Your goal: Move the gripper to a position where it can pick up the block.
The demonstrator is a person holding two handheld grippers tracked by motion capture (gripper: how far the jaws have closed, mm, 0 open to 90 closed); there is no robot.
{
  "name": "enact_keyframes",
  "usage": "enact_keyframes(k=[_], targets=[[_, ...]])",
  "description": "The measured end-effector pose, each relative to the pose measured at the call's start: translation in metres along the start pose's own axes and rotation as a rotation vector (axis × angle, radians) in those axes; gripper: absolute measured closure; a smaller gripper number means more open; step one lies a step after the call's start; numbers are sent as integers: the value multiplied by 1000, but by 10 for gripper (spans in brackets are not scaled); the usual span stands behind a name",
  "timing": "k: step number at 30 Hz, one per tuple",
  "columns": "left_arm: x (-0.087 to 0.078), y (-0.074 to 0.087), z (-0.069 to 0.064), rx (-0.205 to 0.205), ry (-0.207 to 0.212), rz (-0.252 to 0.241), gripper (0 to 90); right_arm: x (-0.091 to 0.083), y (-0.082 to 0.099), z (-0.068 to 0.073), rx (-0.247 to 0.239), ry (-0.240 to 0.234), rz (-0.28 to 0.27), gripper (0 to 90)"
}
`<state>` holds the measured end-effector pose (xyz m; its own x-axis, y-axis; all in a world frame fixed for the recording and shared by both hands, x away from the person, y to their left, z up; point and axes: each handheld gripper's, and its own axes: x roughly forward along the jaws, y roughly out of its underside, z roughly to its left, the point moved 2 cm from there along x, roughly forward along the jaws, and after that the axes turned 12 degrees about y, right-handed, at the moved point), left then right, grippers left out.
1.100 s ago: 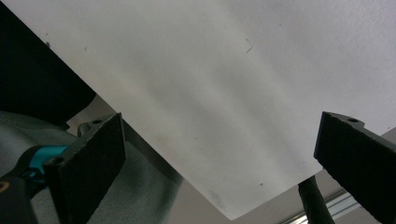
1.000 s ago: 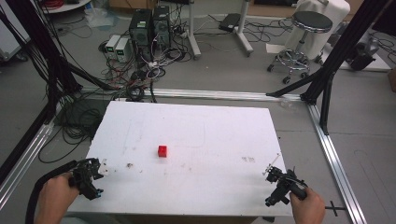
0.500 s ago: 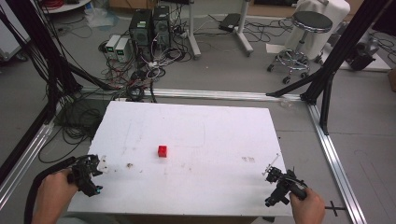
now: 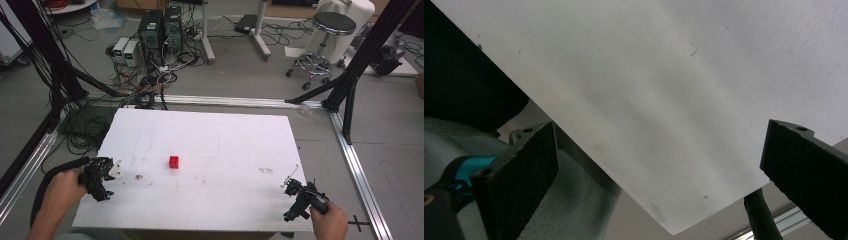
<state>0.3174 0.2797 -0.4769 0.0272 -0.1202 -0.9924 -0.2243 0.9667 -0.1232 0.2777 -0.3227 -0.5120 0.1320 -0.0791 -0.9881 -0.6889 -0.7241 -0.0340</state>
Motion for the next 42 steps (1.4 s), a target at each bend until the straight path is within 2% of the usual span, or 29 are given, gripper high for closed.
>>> enact_keyframes(k=[3,6,7,8,14,16,18,24,26,42], targets=[[-3,-6,8,33,-5,15,219,-1,0,0,3,0,-1,15],[-3,-9,12,48,-2,16,219,-1,0,-1,1,2,-2,15],[-4,-13,16,74,3,23,219,-1,0,0,2,0,-2,15],[-5,-14,18,83,4,21,219,0,0,0,-2,-2,-2,15],[-7,-25,27,116,33,7,219,0,-1,0,-6,-2,-5,15],[-8,-30,31,128,30,6,219,0,-1,0,-5,-3,-1,15],[-10,-35,35,148,47,15,219,0,-1,1,-2,-5,1,15],[-12,-51,43,191,44,28,219,-1,0,0,-3,-2,-3,15],[-12,-59,46,211,61,41,219,0,0,0,-3,-5,-3,15],[-19,-109,68,261,86,29,219,1,-2,0,-13,-5,-3,15]])
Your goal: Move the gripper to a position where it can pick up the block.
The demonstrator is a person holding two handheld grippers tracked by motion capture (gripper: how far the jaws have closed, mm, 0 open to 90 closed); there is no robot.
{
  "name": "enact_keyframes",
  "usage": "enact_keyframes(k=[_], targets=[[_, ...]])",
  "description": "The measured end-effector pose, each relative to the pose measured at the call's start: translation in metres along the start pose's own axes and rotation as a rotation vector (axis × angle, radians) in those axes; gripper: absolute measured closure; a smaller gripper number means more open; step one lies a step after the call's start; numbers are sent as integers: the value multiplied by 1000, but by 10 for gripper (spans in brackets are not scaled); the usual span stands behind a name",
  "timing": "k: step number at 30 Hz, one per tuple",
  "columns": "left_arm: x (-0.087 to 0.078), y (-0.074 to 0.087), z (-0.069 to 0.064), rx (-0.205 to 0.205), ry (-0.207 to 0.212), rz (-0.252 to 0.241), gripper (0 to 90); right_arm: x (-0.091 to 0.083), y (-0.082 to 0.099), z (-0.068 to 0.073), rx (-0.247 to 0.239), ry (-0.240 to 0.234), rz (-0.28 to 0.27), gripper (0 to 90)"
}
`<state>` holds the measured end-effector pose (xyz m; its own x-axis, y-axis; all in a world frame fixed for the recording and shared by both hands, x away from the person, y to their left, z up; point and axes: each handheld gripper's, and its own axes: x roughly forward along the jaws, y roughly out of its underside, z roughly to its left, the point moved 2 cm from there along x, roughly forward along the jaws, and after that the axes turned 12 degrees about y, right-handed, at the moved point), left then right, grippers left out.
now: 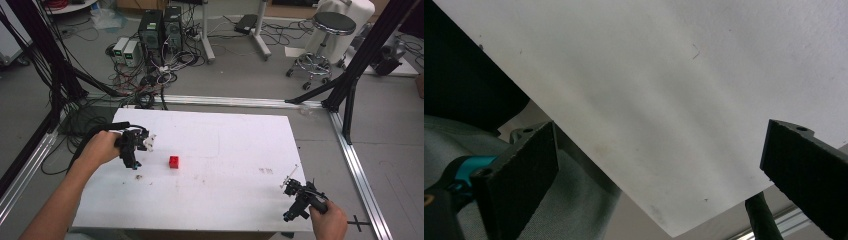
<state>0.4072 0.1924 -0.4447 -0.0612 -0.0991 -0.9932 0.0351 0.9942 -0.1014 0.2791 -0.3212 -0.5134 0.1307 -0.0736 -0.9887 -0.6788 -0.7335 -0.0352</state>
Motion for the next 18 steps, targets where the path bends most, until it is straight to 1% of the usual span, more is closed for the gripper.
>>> enact_keyframes(k=[2,3,4,8,9,10,12,14,16,18], targets=[[0,-7,2,7,1,-5,219,0,0,0,-3,3,0,15],[0,-7,2,7,1,-5,218,0,0,0,-3,3,0,15],[1,-14,5,20,7,-6,219,0,-1,0,-4,3,1,15],[3,-24,10,31,19,2,219,-1,-1,0,-5,1,-4,15],[4,-26,11,29,16,-1,219,-1,-1,0,-2,1,-4,15],[4,-28,12,34,21,2,219,-1,-1,0,-4,2,-5,15],[5,-30,13,32,27,1,219,-1,0,1,4,-2,-3,15],[7,-36,17,34,28,2,219,-1,0,0,-1,0,-3,15],[9,-40,19,33,37,12,219,-1,0,0,3,-3,-3,15],[10,-41,20,32,34,17,219,-1,0,1,2,-3,-2,15]])
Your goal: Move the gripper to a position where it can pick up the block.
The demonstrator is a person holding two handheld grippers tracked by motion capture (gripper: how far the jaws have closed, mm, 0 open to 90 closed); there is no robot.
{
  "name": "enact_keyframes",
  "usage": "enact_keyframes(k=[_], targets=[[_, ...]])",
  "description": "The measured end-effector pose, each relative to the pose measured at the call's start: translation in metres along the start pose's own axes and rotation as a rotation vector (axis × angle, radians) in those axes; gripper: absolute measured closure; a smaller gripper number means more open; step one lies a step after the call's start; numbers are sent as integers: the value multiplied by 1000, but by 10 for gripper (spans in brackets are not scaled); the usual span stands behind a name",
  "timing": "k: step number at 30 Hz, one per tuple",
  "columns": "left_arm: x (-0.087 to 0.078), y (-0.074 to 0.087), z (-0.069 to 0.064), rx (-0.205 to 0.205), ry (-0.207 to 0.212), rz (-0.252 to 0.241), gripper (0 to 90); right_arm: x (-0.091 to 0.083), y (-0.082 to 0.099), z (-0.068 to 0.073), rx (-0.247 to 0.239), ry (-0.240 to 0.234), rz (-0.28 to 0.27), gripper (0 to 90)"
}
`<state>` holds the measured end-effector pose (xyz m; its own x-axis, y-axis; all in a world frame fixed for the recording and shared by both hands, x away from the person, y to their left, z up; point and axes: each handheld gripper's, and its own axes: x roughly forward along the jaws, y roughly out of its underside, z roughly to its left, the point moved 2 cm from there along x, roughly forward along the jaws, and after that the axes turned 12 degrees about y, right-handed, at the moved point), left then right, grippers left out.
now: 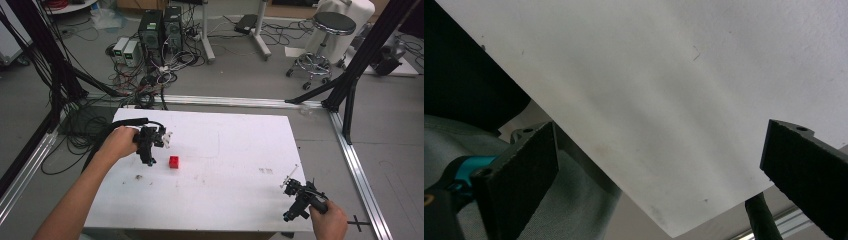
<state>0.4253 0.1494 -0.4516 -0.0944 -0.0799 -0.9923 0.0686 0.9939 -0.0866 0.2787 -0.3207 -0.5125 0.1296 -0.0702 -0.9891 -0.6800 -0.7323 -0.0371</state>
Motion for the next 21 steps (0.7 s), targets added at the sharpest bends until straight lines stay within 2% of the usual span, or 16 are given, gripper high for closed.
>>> enact_keyframes(k=[14,21], targets=[[22,-22,14,6,42,33,219,1,-3,1,-15,0,3,15],[33,-28,19,4,63,56,219,1,-3,1,-14,-5,5,15]])
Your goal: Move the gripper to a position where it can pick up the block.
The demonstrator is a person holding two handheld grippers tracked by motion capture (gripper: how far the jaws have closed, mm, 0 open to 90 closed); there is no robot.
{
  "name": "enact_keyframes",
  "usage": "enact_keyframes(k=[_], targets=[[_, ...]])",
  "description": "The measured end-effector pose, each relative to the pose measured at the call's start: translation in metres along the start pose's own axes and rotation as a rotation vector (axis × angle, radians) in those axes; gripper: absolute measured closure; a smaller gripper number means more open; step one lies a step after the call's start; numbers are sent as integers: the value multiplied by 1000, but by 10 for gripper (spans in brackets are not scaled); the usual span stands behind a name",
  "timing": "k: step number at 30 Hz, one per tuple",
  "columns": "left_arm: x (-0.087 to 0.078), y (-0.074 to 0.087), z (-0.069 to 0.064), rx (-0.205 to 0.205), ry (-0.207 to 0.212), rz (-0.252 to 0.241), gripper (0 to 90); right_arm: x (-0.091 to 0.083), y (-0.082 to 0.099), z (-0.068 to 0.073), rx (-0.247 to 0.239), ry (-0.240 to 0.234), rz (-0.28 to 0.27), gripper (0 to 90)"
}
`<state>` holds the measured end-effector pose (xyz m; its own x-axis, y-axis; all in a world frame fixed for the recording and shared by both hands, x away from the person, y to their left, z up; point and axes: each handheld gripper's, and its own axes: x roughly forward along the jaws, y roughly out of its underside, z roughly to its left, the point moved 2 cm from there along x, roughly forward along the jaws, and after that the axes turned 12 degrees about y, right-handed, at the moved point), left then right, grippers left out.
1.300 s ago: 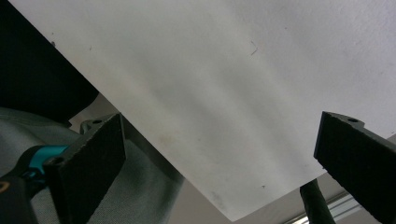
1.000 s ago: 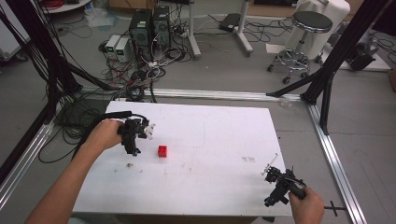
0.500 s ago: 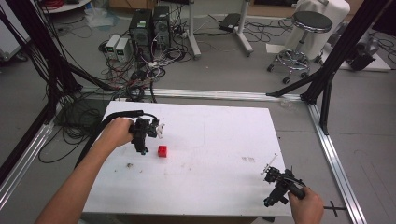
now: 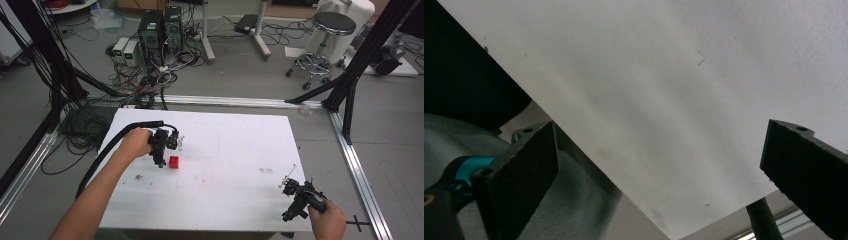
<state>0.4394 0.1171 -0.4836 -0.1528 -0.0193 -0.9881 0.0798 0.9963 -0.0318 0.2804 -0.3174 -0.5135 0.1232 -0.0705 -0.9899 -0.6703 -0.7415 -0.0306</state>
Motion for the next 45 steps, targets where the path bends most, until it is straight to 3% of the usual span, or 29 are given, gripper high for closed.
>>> enact_keyframes(k=[15,26,45], targets=[[20,-17,7,-9,40,11,220,0,1,-1,6,-2,-2,15],[35,-27,11,-21,41,8,221,2,1,-1,5,-3,2,15],[50,-24,15,-41,63,35,223,2,2,-2,3,-4,2,15]])
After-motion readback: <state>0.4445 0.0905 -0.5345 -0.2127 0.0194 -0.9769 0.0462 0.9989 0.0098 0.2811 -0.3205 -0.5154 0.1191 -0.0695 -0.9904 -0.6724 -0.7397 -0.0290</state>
